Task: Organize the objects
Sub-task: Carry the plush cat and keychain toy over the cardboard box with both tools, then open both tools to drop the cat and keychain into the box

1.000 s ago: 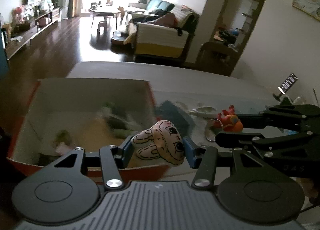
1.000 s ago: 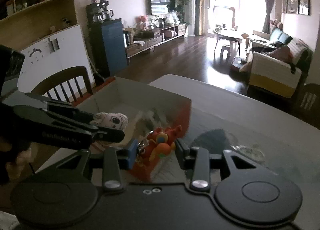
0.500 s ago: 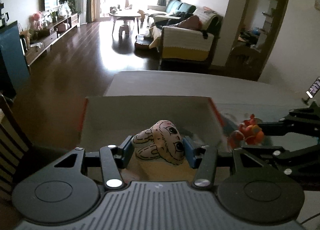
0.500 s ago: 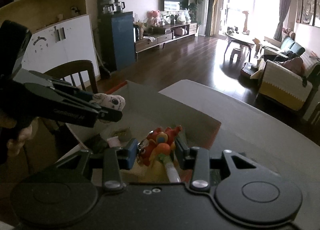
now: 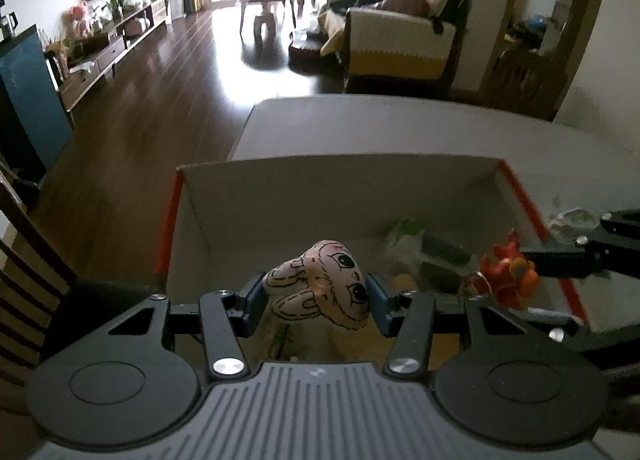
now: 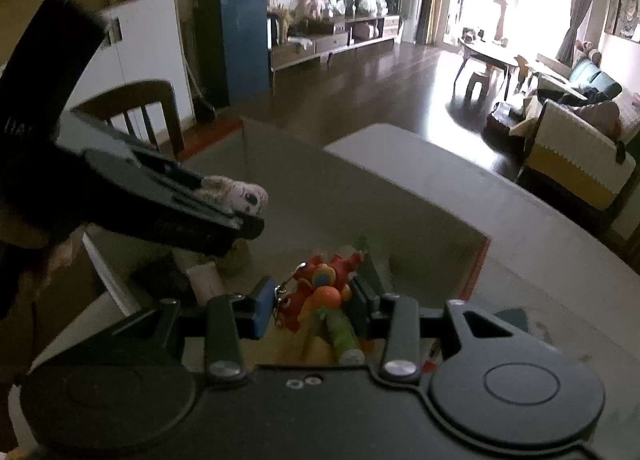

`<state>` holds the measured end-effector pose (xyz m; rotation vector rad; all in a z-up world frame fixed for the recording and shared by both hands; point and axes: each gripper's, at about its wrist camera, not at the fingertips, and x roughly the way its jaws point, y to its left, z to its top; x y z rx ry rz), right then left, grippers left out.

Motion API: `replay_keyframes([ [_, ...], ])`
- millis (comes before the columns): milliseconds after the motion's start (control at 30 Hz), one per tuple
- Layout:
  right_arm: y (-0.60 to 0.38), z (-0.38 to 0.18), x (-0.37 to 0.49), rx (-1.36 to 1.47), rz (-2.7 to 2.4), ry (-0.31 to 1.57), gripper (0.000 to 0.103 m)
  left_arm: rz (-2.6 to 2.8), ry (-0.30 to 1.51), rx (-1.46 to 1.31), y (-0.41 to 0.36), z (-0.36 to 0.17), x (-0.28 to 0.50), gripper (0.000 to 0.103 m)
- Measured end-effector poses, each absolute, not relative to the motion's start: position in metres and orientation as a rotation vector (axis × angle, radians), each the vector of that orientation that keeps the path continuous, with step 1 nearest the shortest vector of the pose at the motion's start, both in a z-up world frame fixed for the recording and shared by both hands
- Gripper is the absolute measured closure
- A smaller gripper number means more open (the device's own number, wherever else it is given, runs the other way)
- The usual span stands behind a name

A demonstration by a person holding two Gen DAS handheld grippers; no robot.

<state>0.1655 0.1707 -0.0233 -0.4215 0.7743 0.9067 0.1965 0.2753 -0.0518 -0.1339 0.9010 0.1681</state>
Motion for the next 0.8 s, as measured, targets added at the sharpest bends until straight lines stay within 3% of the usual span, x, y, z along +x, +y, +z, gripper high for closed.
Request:
replay_keyframes([
  [667,0.172,-0.044,0.168,-0.423,0.933,0.852,0.059,0.157,1.114,-0.119,0.275,-0.093,0.222,0.05],
  [800,0.168,-0.041,0.167,-0.412,0.937,0.855,0.057,0.17,1.123,-0.138,0.276,-0.094,0.219,0.044],
])
